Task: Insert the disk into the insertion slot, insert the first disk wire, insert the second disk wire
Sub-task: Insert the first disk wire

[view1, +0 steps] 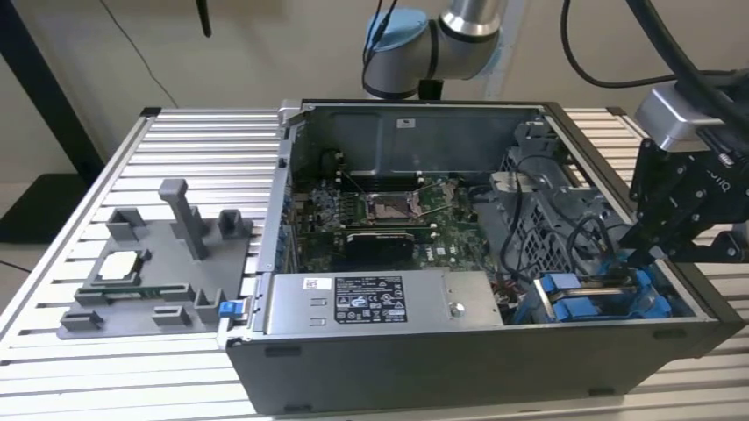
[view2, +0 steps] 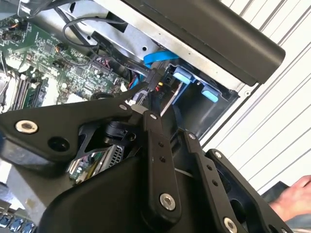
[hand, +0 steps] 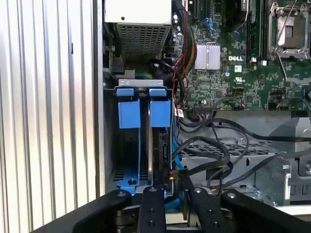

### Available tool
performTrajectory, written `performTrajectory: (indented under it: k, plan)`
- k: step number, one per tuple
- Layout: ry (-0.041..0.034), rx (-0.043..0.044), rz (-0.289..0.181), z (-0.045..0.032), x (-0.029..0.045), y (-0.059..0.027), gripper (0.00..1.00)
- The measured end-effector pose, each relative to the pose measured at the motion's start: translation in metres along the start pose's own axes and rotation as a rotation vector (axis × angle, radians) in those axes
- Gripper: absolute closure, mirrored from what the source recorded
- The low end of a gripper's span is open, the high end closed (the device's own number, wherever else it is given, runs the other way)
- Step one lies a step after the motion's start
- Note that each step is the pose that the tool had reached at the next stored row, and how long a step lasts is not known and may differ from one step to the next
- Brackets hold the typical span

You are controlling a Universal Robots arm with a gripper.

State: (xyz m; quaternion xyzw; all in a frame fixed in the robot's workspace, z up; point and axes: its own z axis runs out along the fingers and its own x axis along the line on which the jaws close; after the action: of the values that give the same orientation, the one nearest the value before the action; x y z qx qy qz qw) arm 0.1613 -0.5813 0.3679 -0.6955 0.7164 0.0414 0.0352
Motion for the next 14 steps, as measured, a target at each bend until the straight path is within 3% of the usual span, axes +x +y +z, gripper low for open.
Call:
performTrajectory:
  k: [11,14]
  plan:
    - [-0.0027,0.0773,-0.008,-0.0071,-0.0012,0.0034,0.00]
    - [-0.0026,0.0788,-0.009,-0.0071,-0.0011,0.0036,0.00]
